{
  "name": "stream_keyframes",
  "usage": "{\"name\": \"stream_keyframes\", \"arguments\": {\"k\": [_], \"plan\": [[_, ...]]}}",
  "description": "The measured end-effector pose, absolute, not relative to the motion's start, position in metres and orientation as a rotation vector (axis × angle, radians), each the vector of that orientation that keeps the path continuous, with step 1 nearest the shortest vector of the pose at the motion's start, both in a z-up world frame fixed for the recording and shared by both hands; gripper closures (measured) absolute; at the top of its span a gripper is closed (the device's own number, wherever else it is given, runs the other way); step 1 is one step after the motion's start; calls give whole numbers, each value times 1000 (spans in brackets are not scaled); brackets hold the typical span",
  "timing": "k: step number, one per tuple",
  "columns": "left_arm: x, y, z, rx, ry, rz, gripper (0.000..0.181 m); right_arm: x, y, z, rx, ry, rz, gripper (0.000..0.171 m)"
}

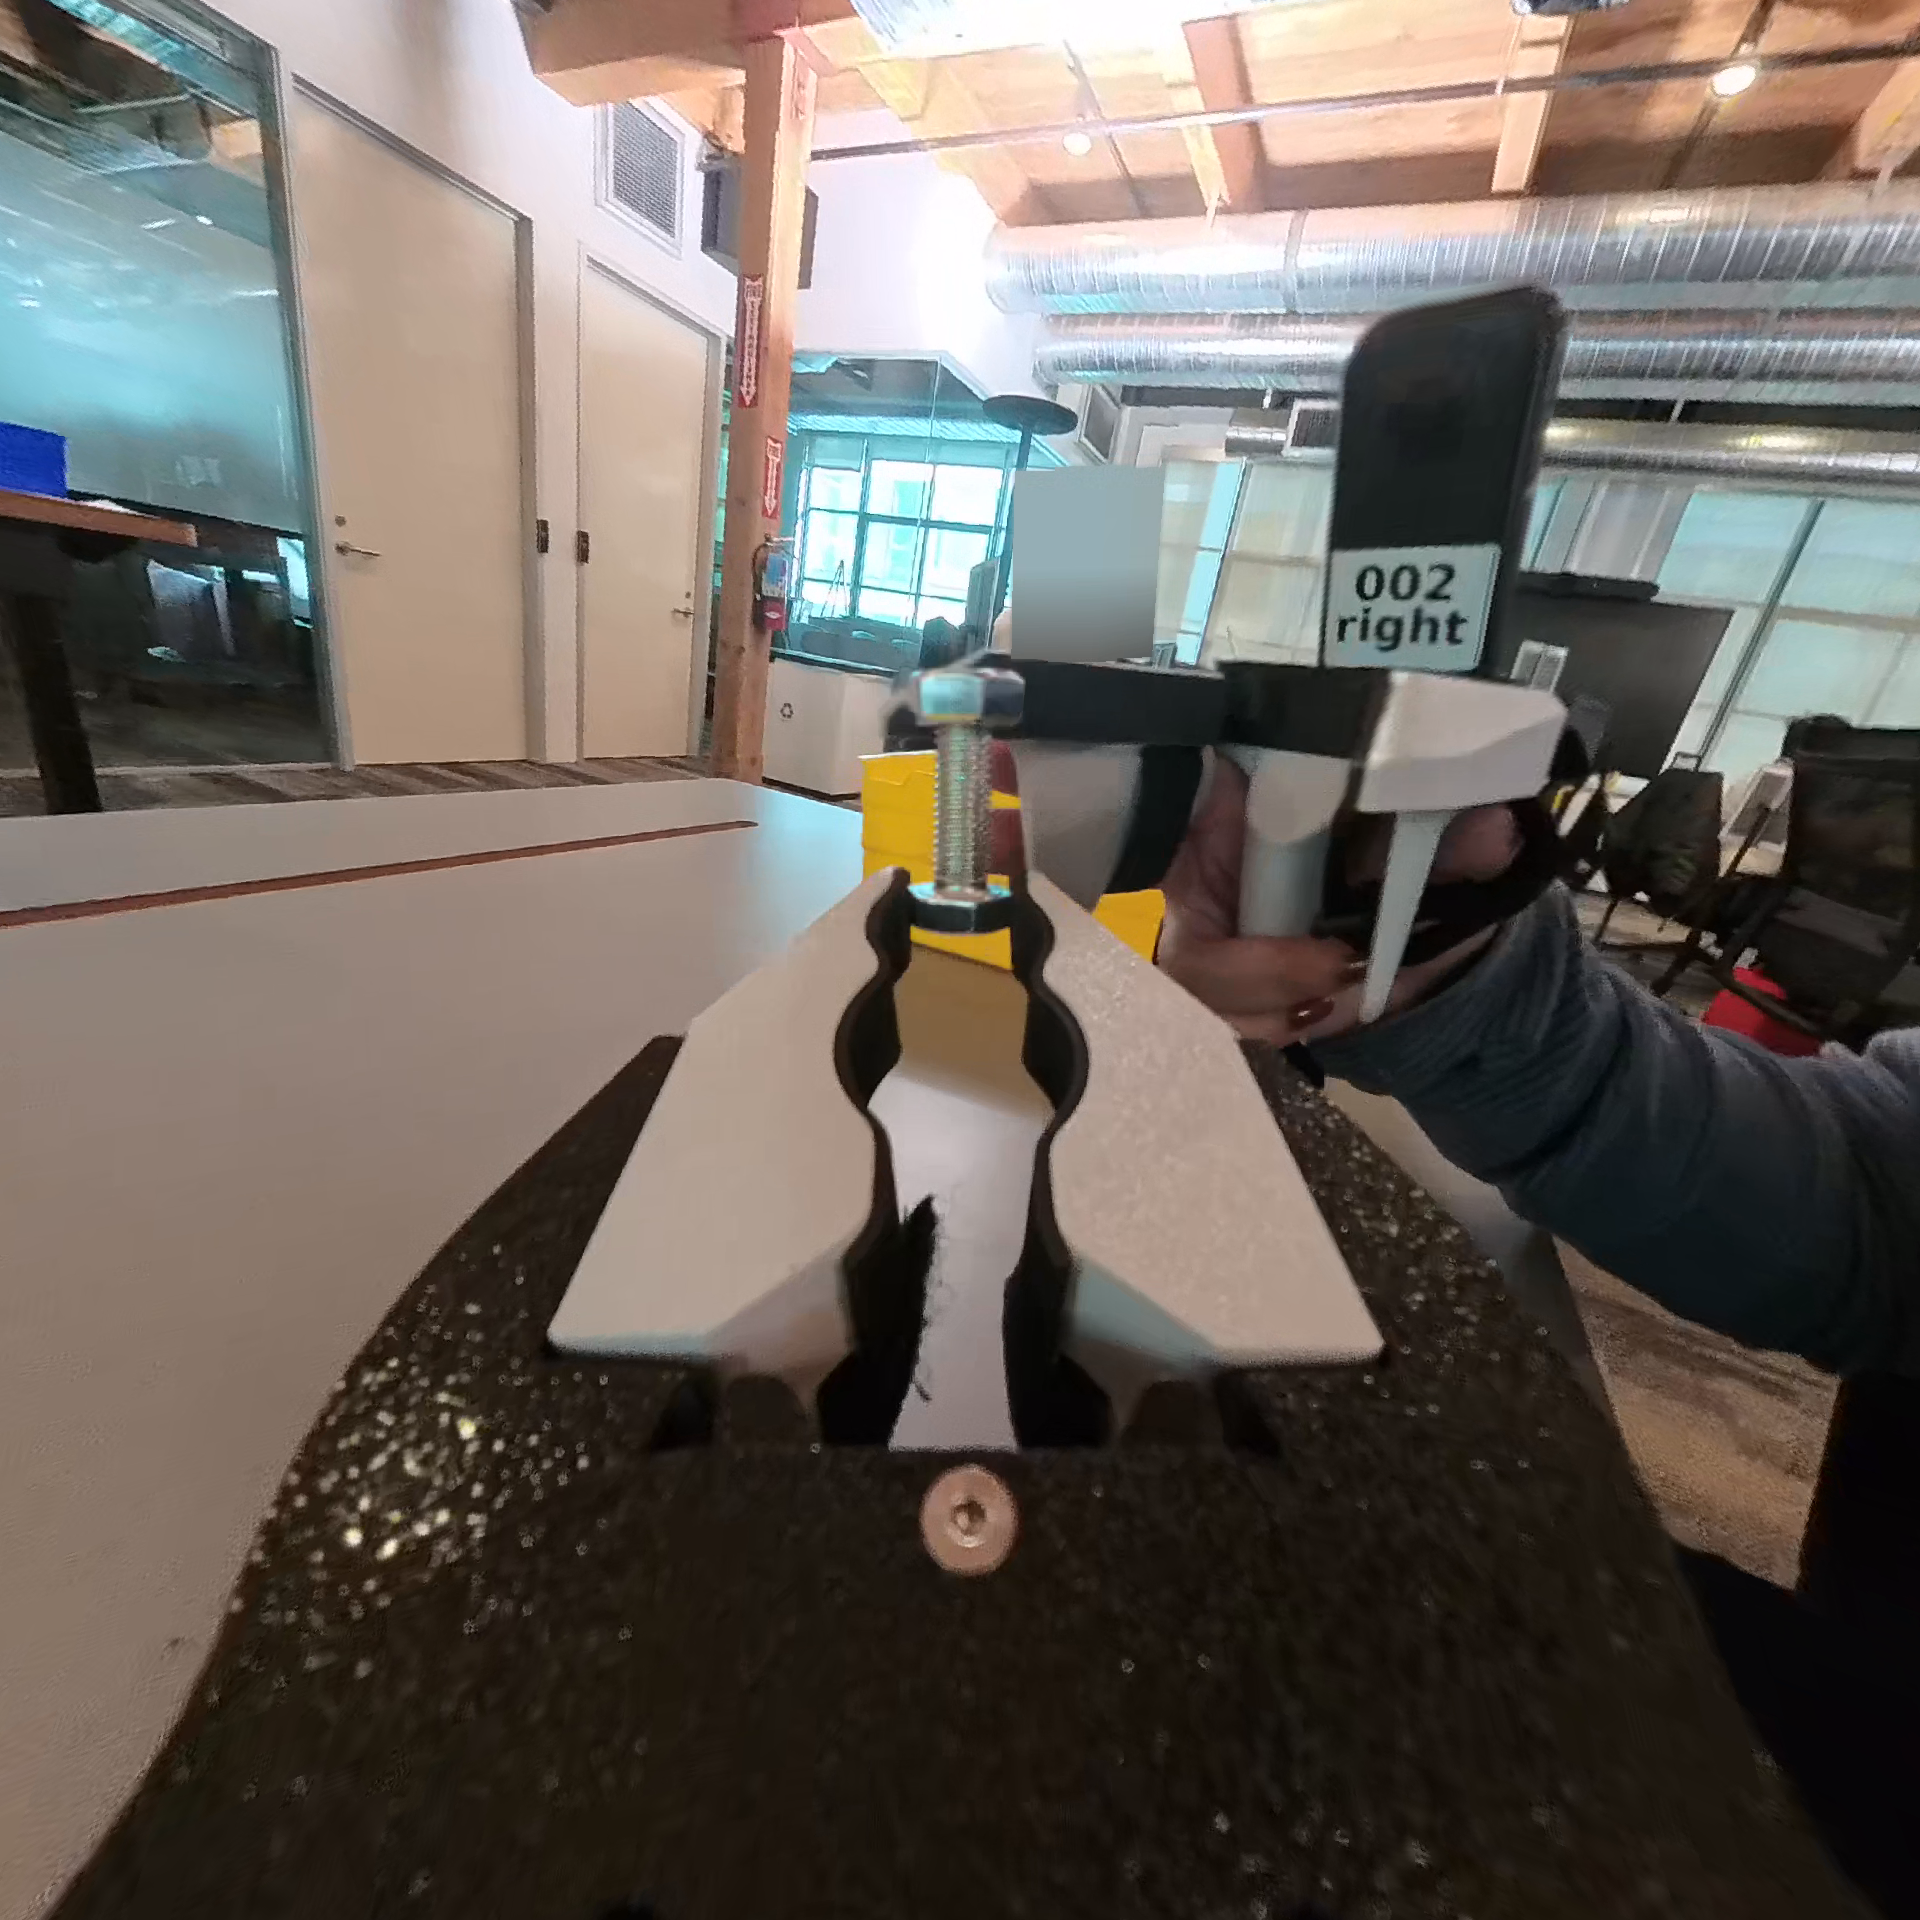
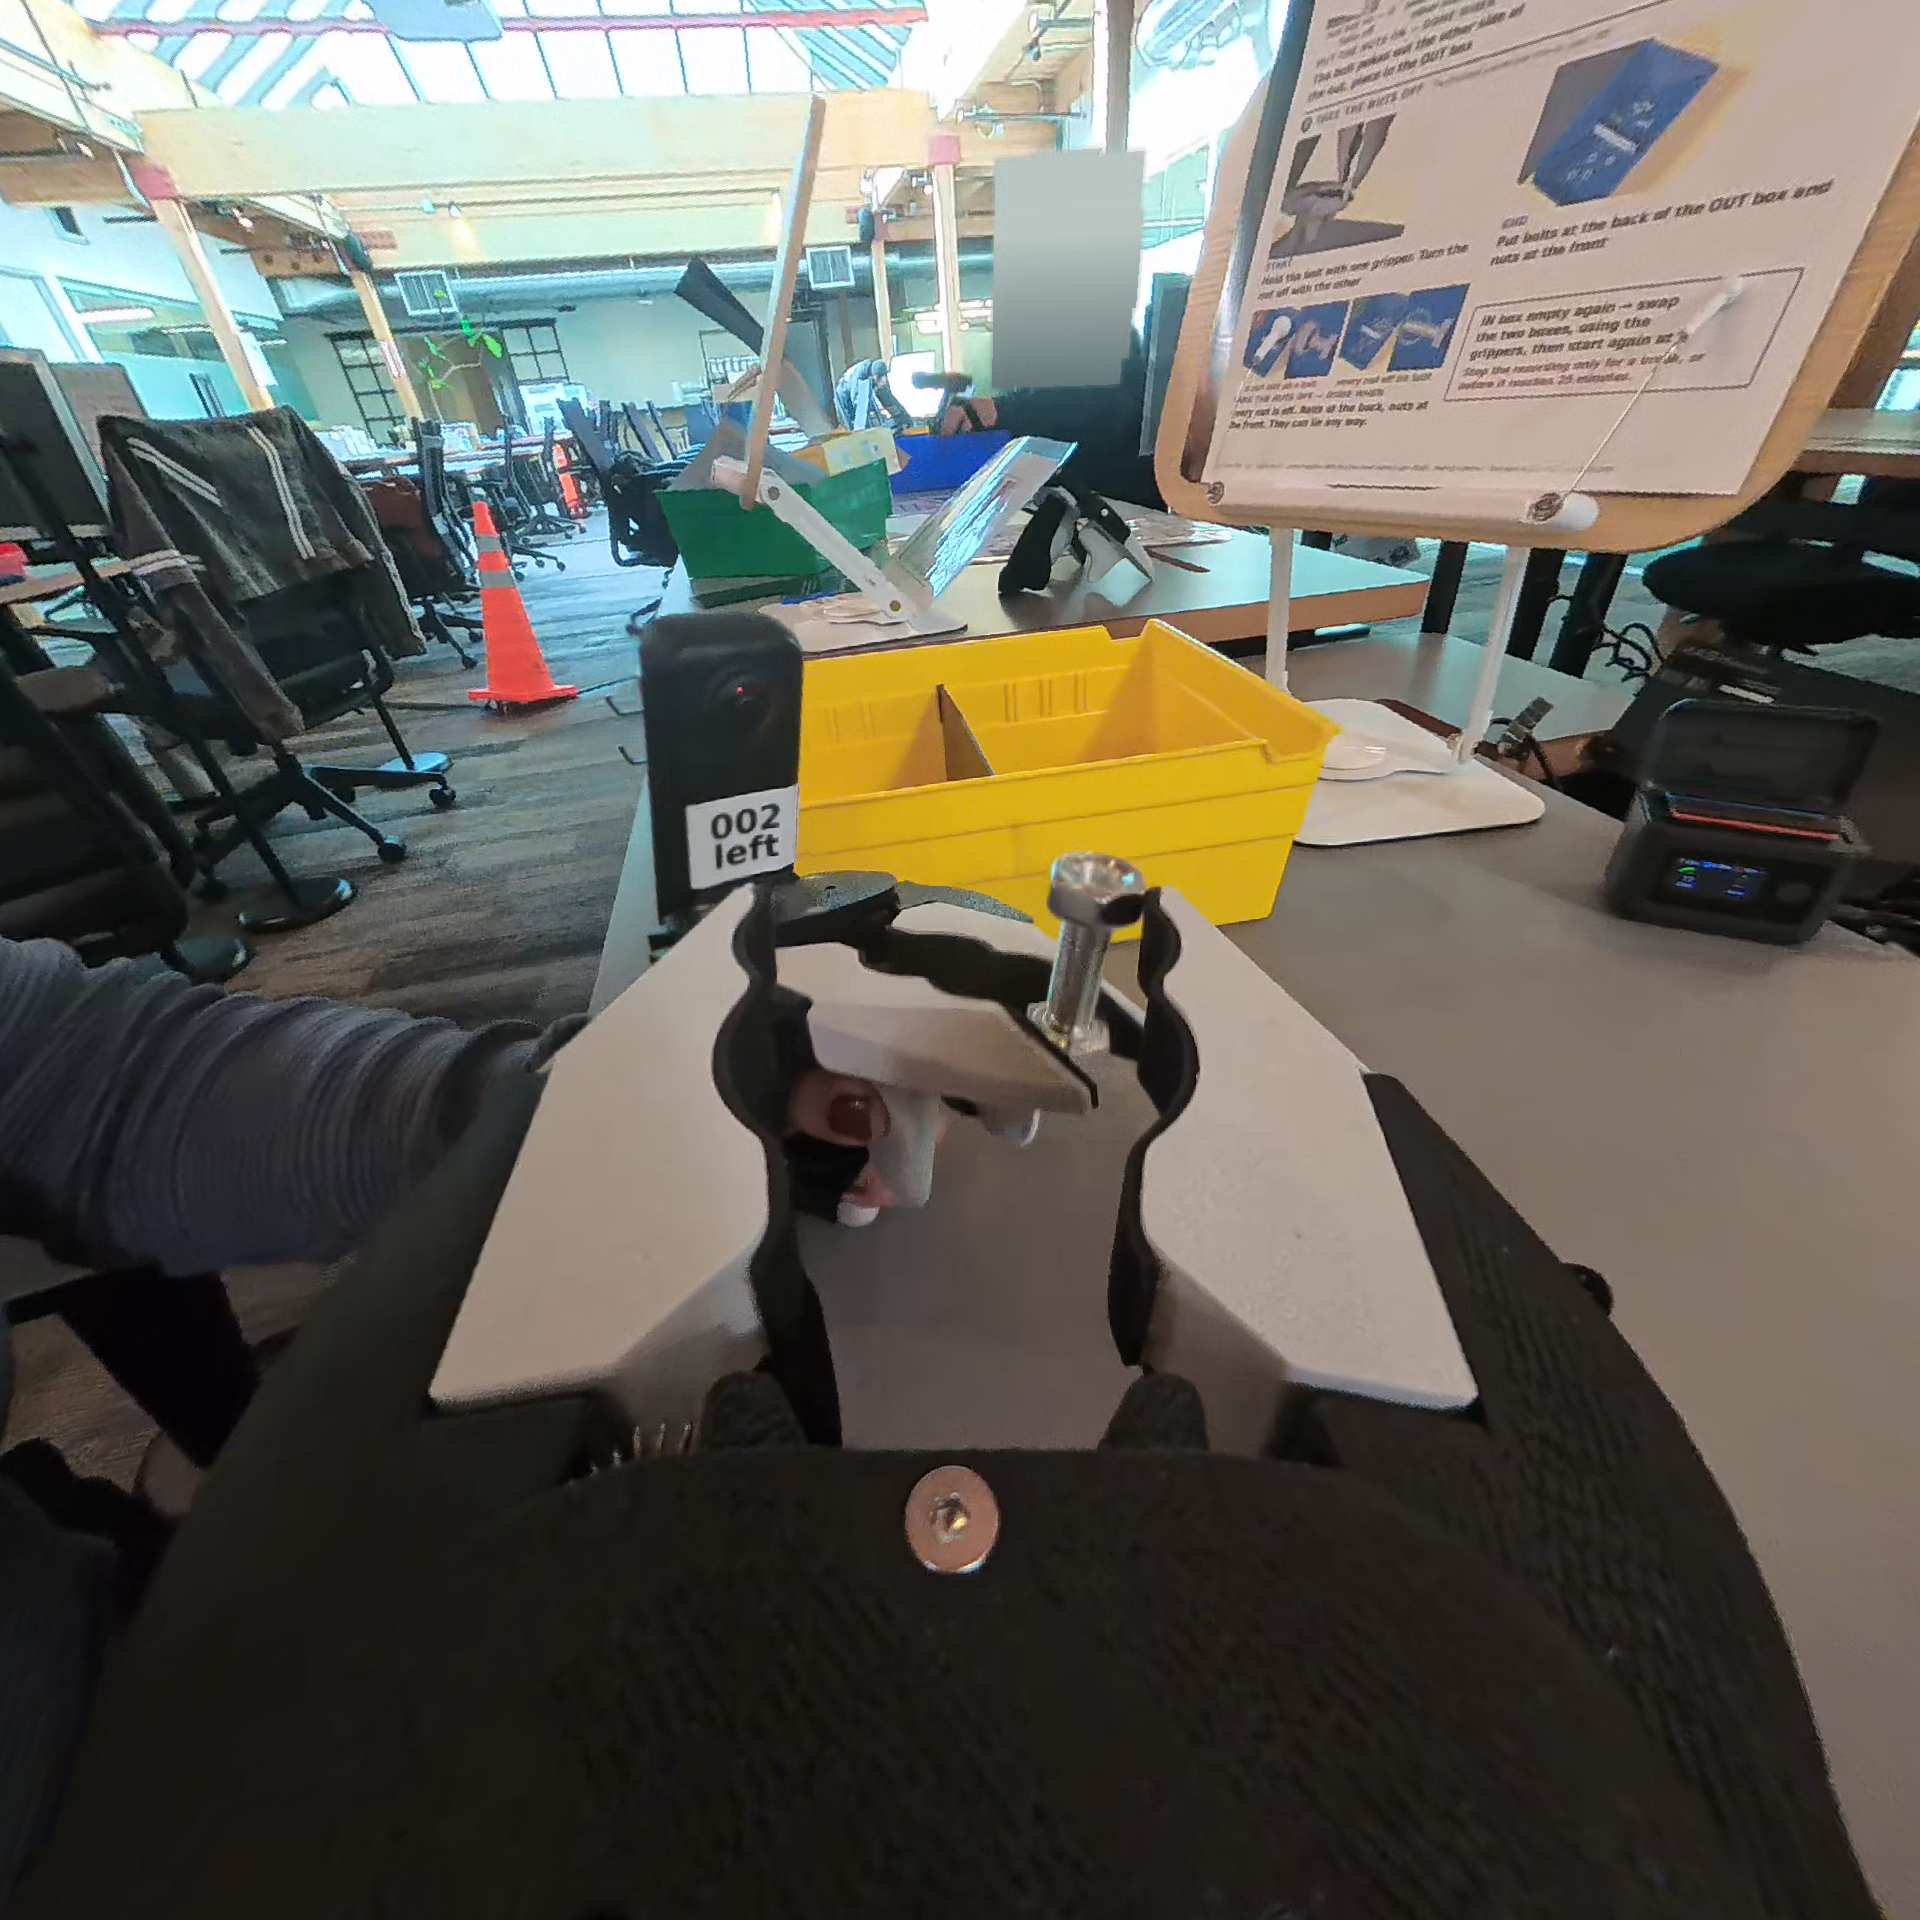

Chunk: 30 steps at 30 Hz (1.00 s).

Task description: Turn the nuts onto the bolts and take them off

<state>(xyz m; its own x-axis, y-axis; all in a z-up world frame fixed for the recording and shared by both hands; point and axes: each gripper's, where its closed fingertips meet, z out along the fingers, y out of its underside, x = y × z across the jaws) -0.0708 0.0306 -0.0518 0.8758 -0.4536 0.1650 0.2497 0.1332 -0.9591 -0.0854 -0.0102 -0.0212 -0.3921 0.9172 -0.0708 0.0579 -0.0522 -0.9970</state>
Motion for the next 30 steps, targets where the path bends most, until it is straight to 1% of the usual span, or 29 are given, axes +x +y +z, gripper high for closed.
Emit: {"name": "stream_keyframes", "arguments": {"k": [6,12,18,23,28,30], "plan": [[-58,31,-57,-1380,258,-518,164,-87,-6,-18,-1082,-1461,1585,102],[-73,32,-54,-1358,173,-503,164,-85,-8,-18,-1064,-1470,1570,102],[-63,32,-57,-1378,234,-492,164,-89,-6,-17,-1077,-1461,1585,102],[-84,32,-53,-1355,133,-445,165,-86,-8,-20,-1069,-1457,1553,102],[-63,29,-52,-1343,242,-481,164,-92,-7,-18,-1066,-1450,1541,102],[-66,31,-54,-1359,228,-455,164,-94,-12,-19,-1060,-1469,1558,102]]}}
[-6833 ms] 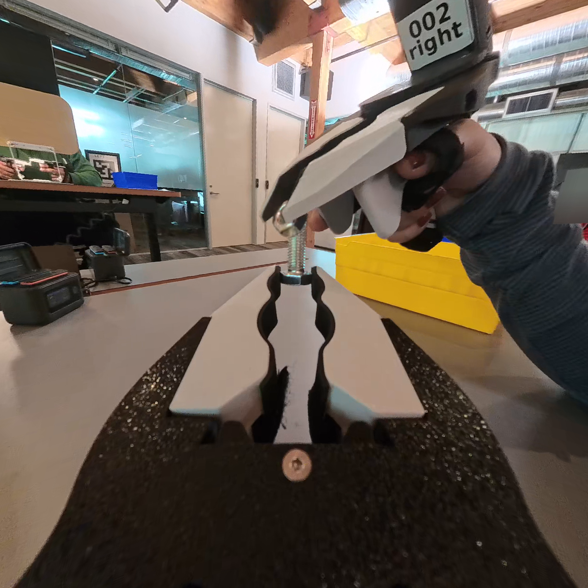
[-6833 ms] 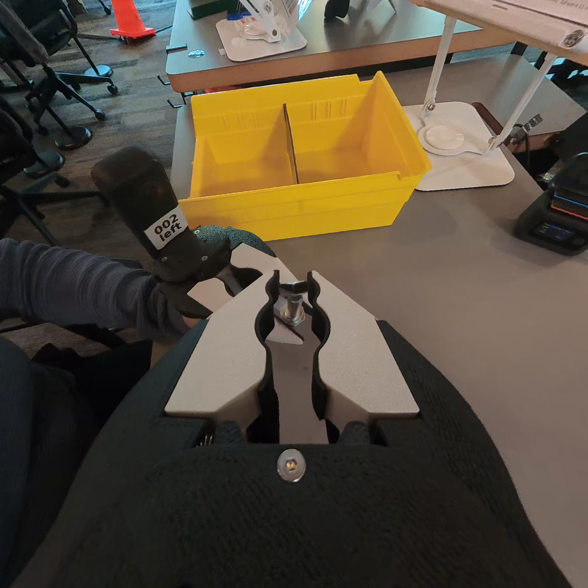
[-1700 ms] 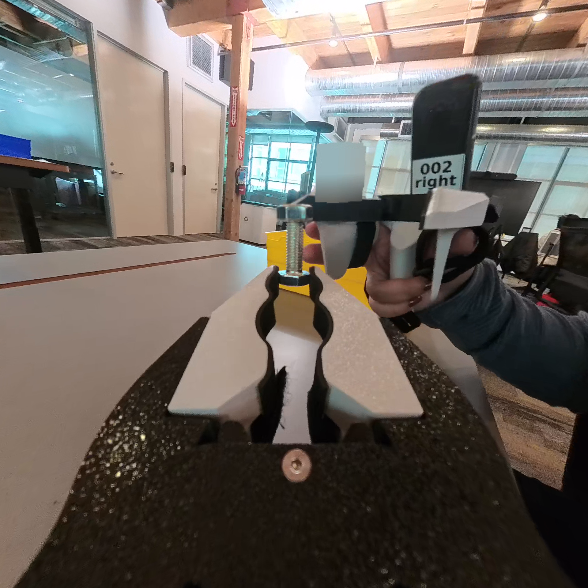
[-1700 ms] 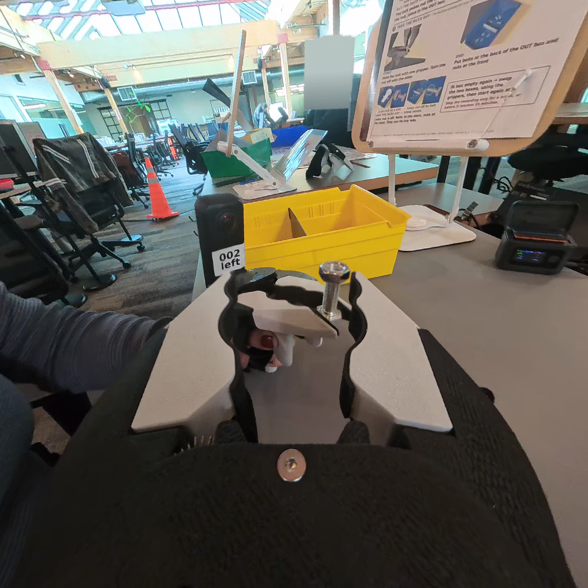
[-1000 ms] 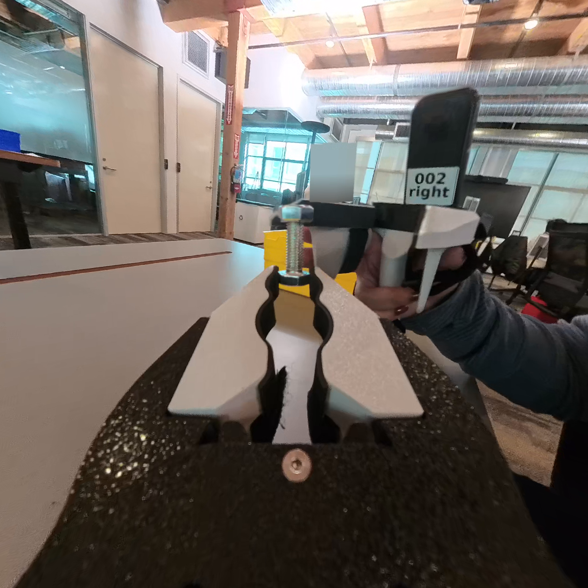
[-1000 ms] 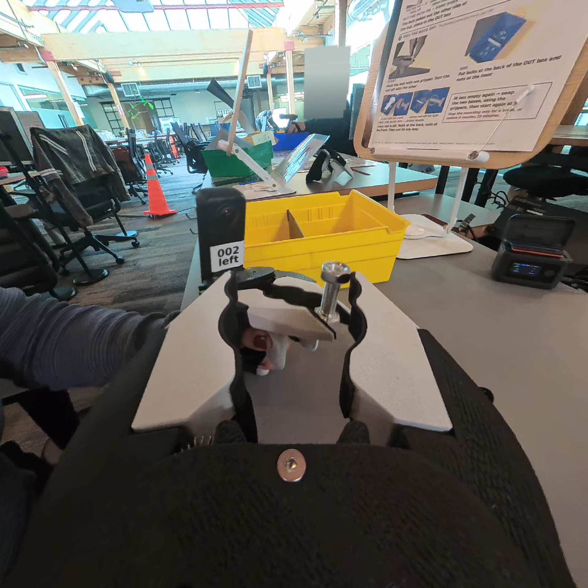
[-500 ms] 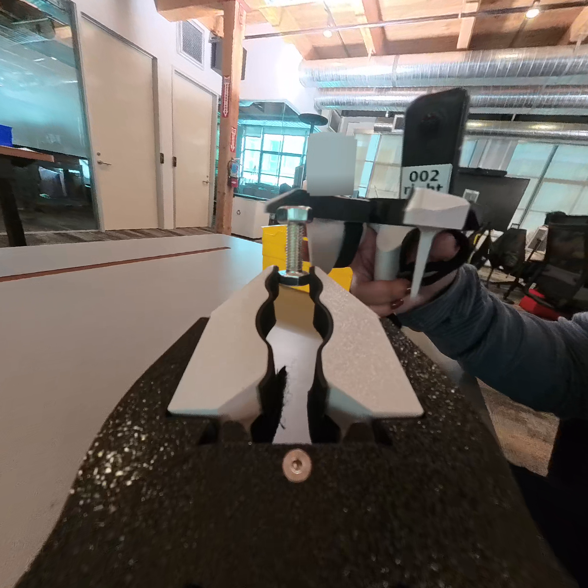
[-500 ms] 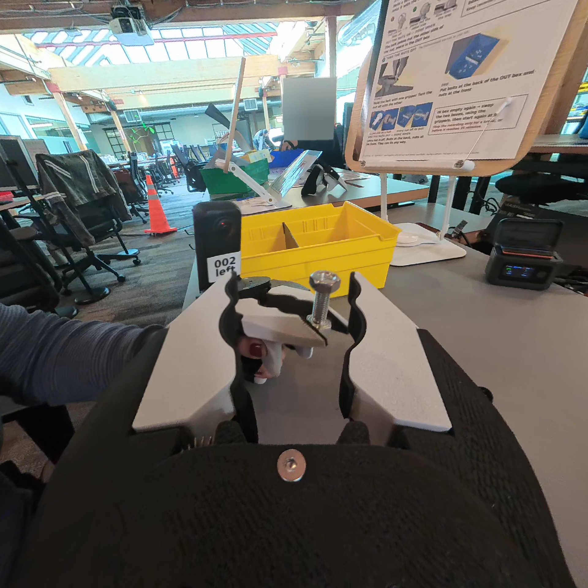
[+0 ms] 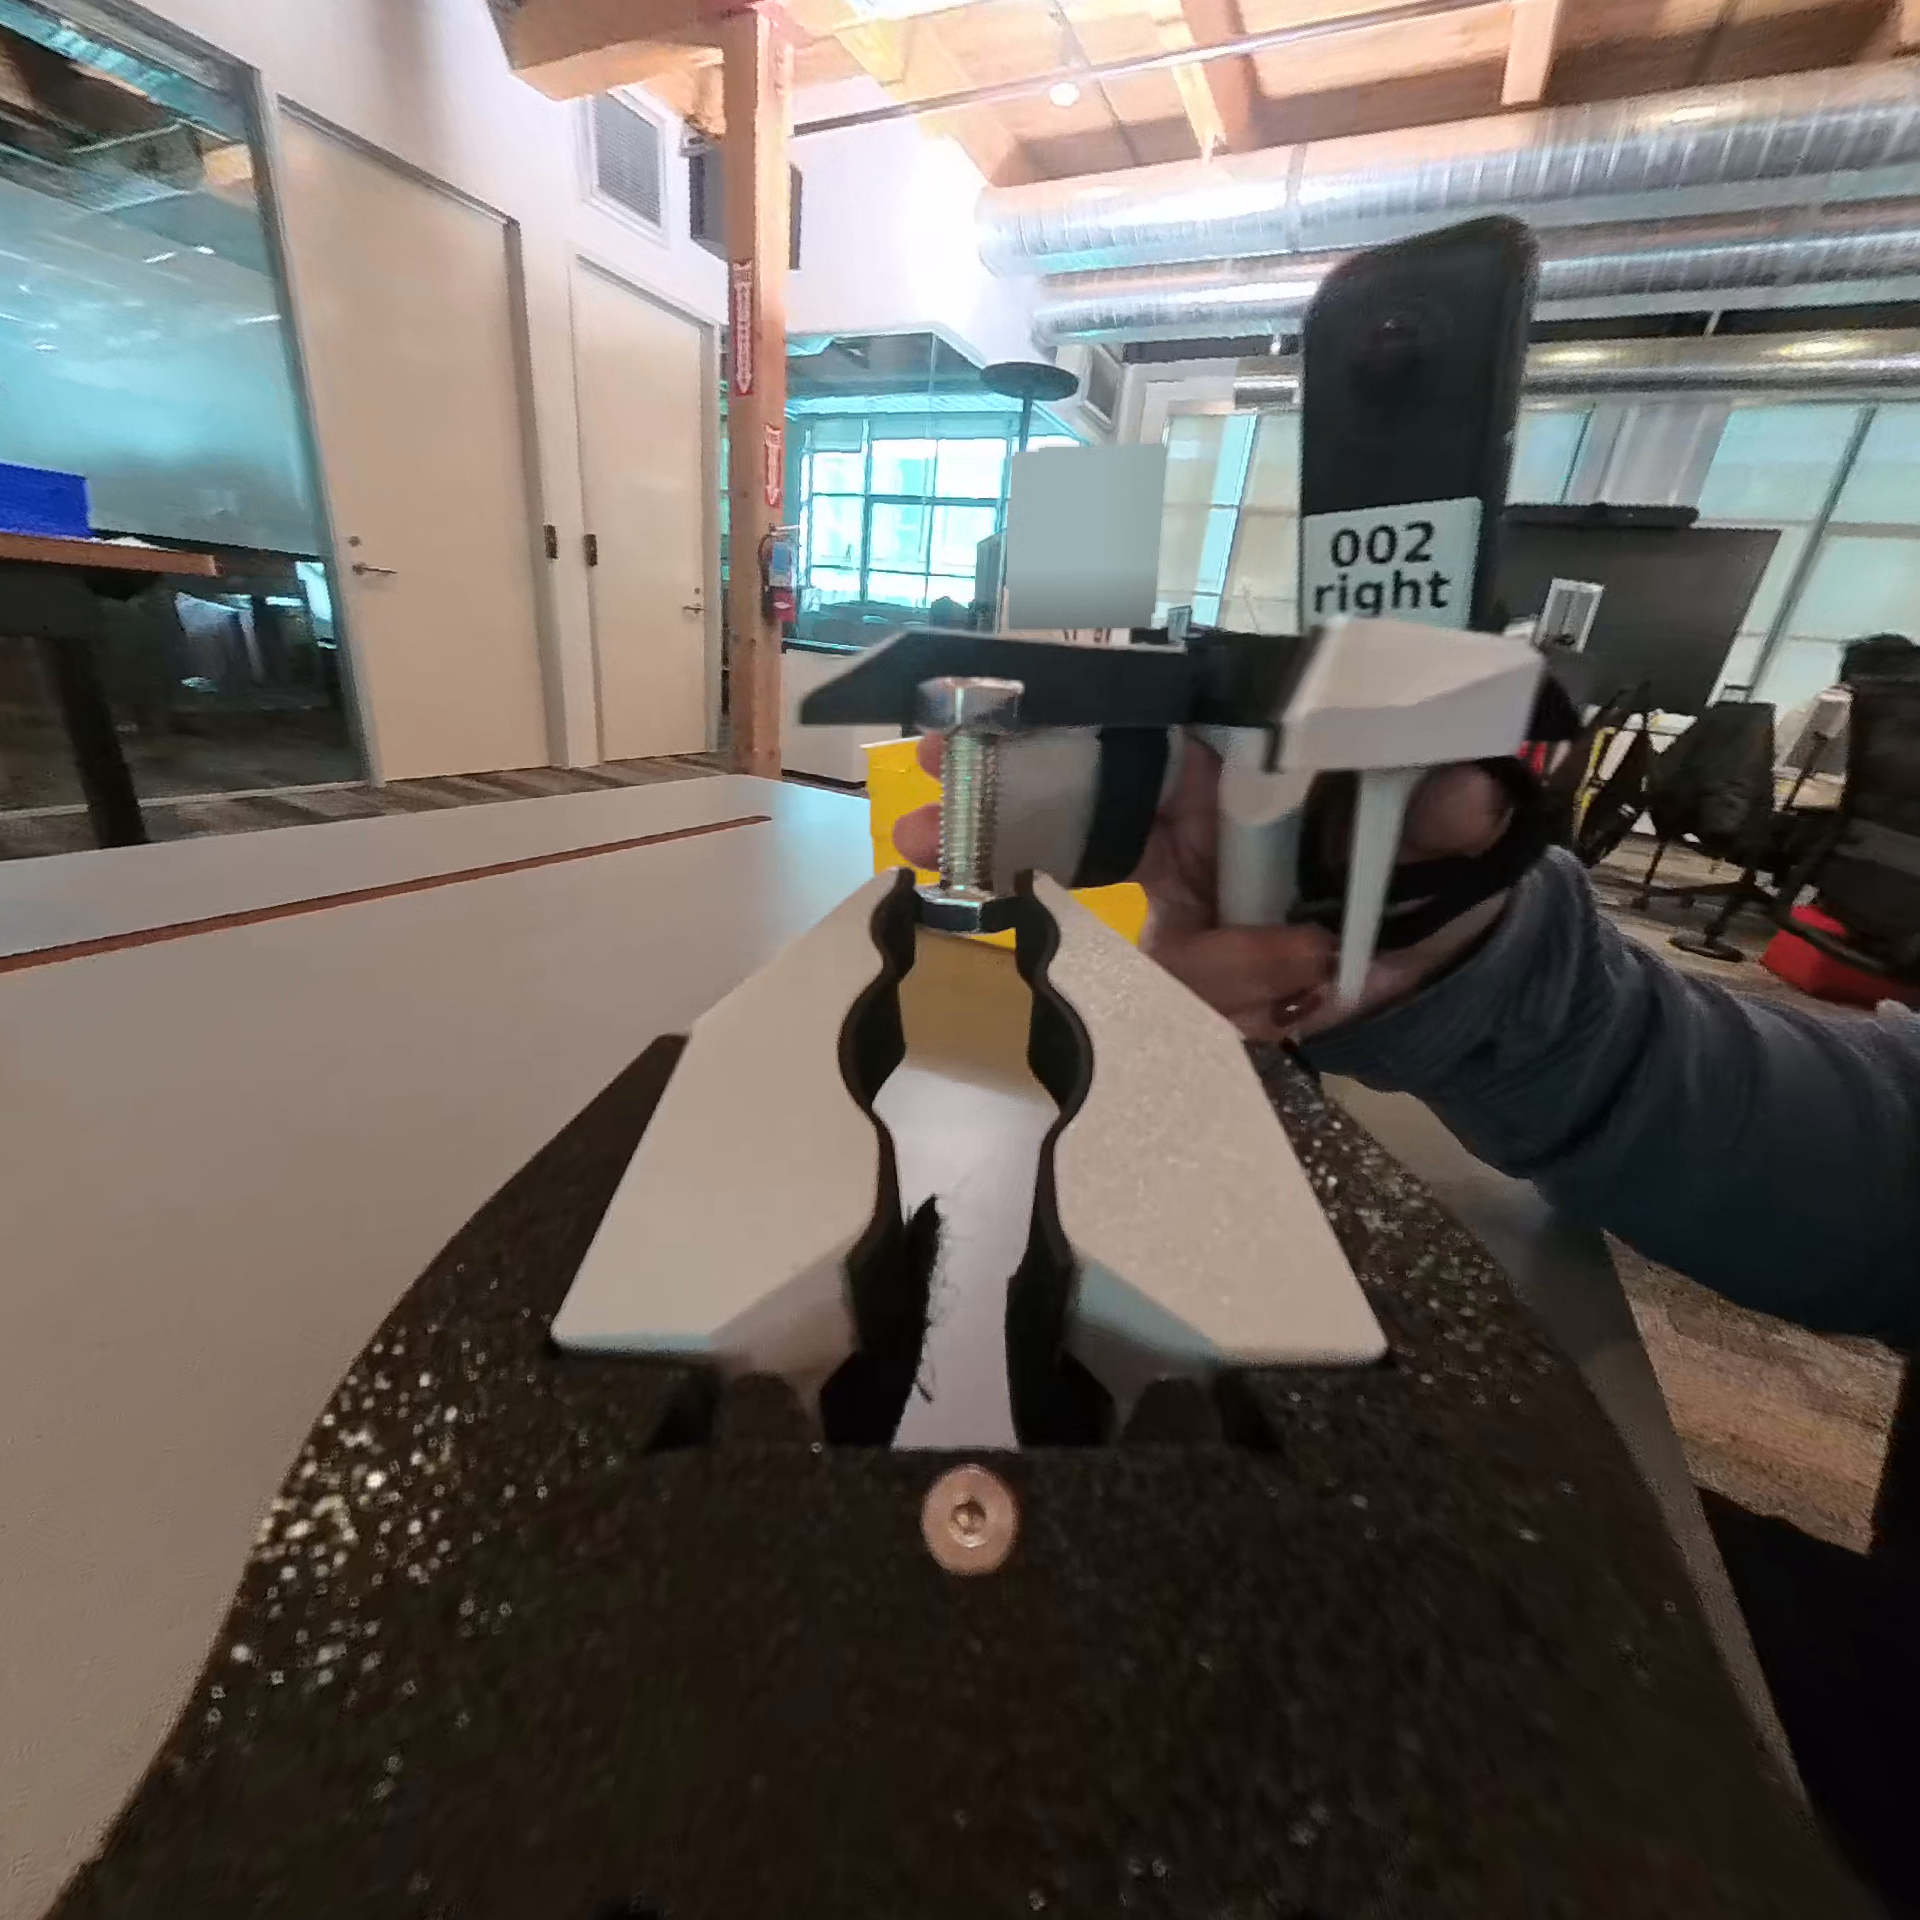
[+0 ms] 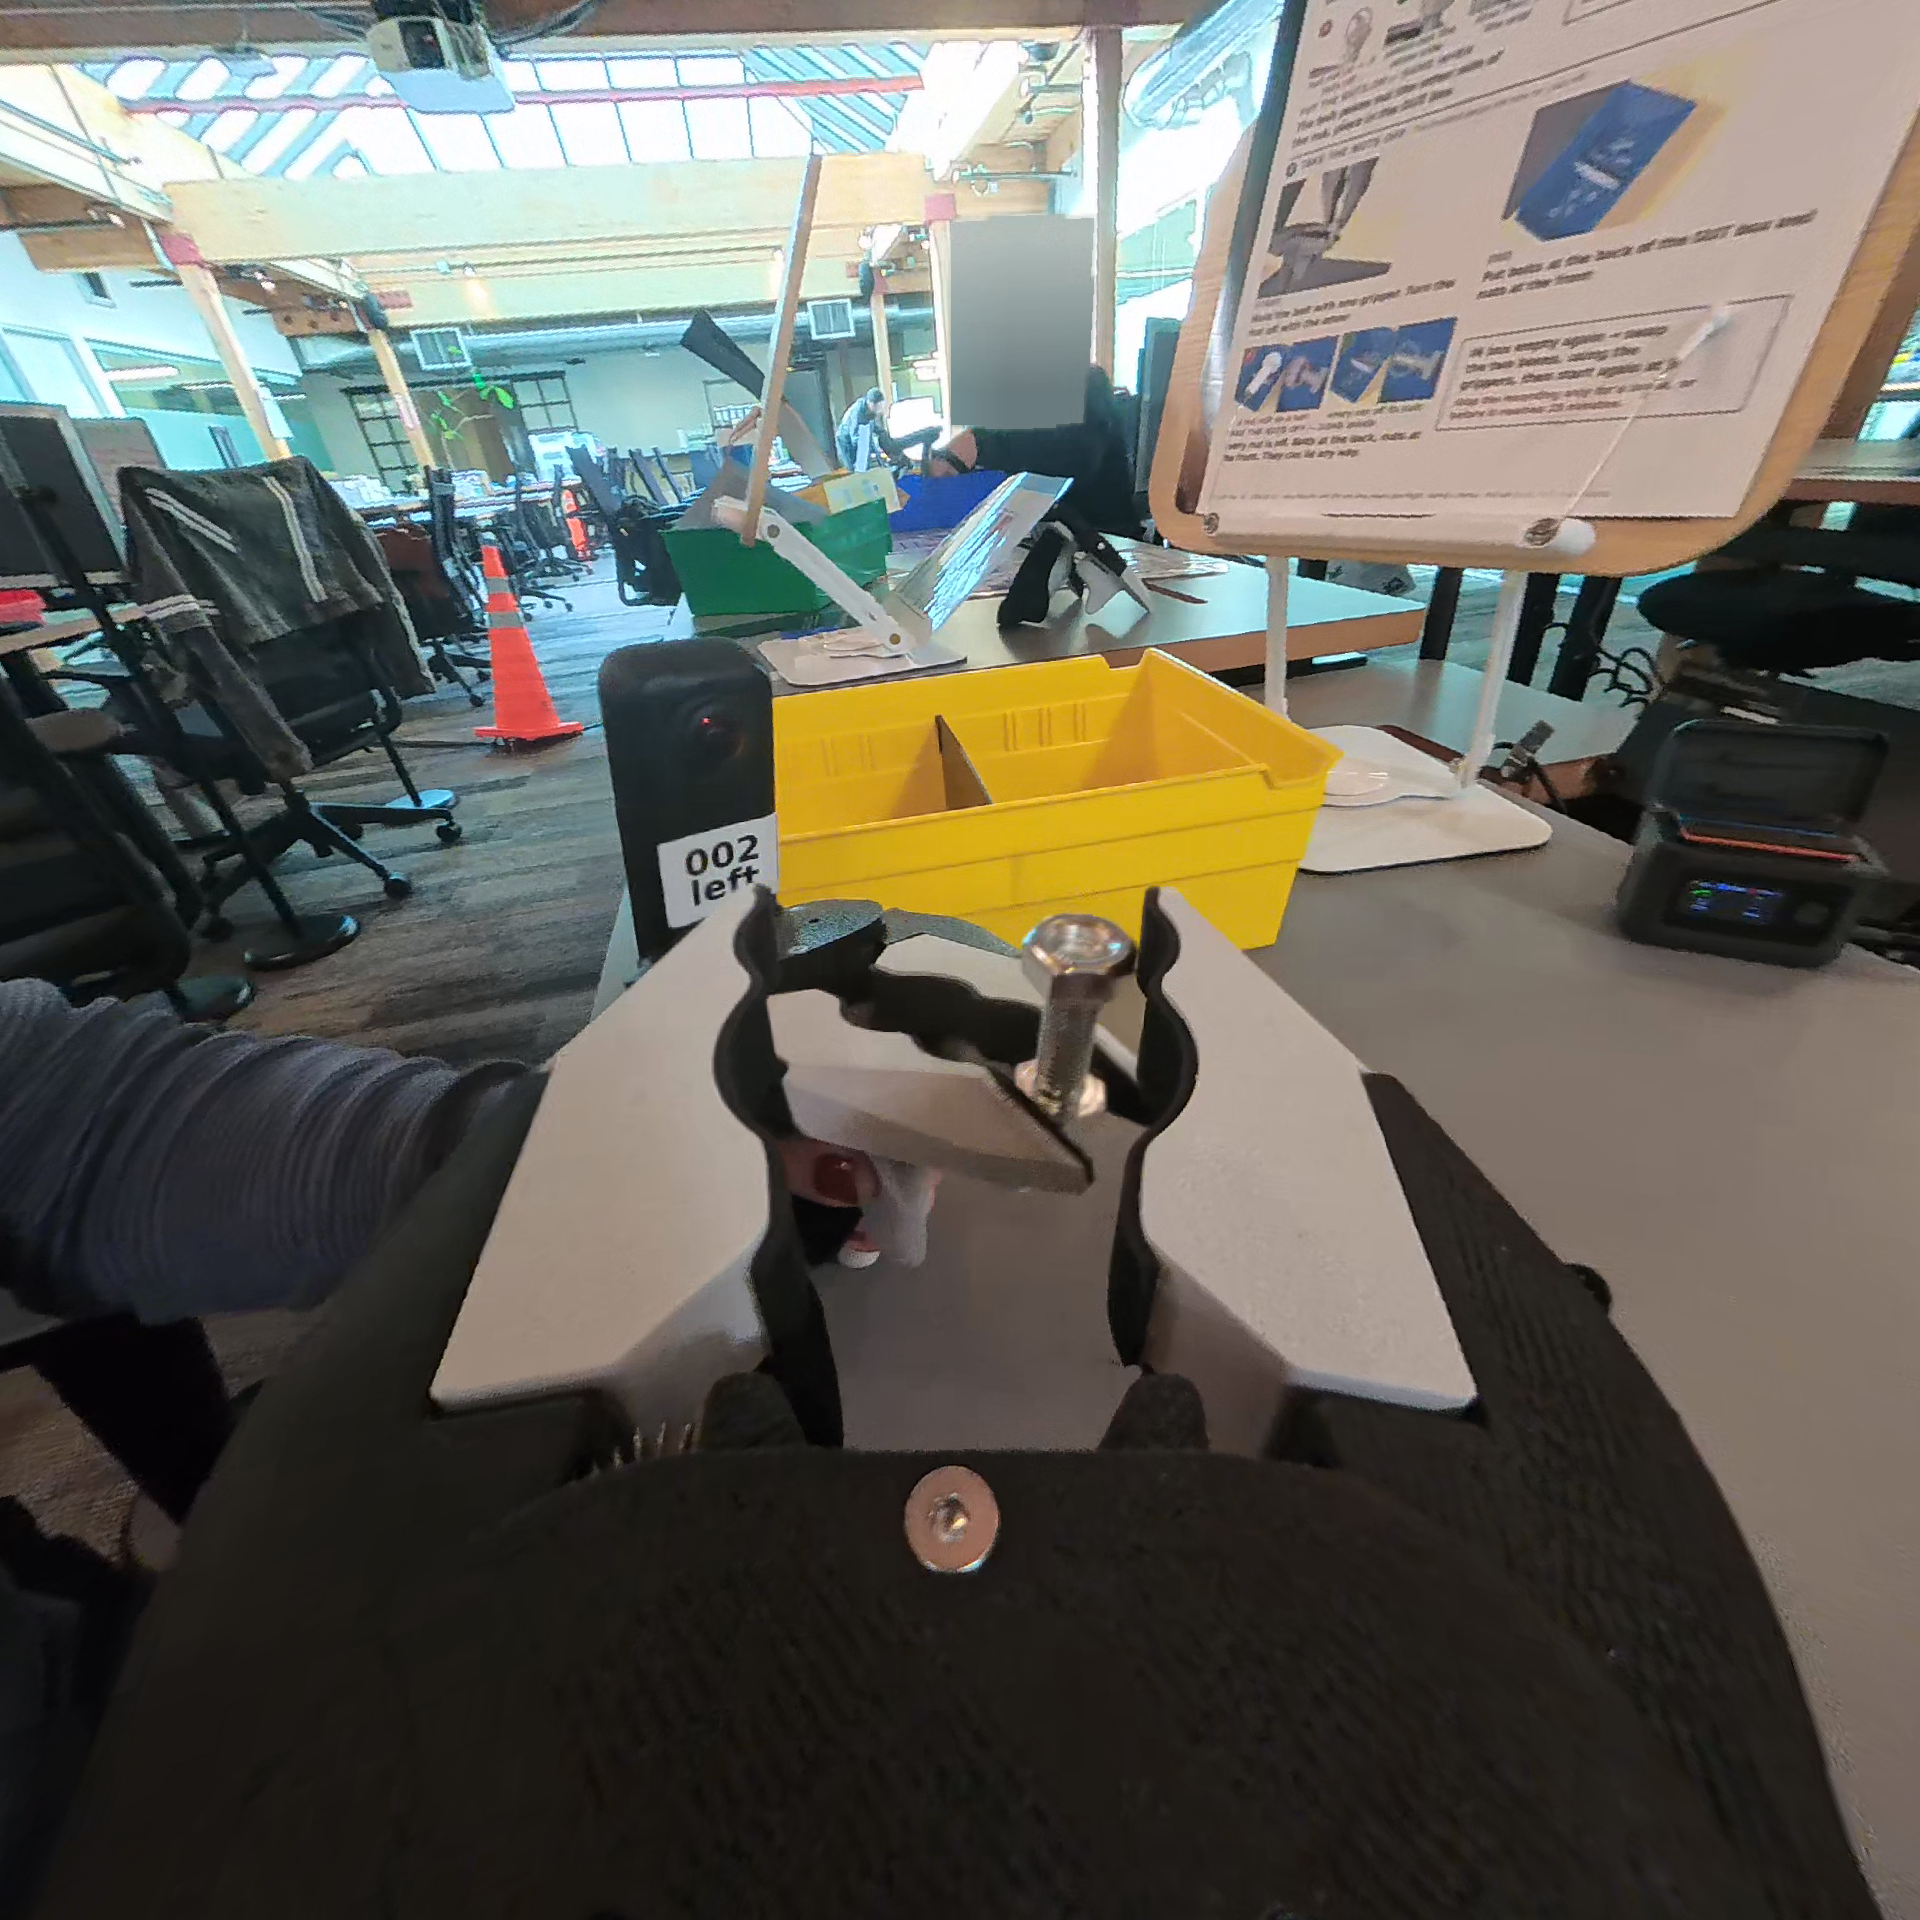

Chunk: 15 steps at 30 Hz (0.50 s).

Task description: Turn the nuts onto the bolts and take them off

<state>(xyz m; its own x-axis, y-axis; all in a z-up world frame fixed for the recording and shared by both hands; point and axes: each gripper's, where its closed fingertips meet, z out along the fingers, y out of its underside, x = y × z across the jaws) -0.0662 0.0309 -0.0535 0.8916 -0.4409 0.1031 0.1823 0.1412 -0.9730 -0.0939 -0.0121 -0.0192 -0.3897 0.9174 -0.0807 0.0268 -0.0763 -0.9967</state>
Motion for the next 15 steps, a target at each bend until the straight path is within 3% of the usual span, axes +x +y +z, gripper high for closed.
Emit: {"name": "stream_keyframes", "arguments": {"k": [15], "plan": [[-85,31,-51,-1341,127,-456,165,-88,-10,-19,-1026,-1447,1558,103]]}}
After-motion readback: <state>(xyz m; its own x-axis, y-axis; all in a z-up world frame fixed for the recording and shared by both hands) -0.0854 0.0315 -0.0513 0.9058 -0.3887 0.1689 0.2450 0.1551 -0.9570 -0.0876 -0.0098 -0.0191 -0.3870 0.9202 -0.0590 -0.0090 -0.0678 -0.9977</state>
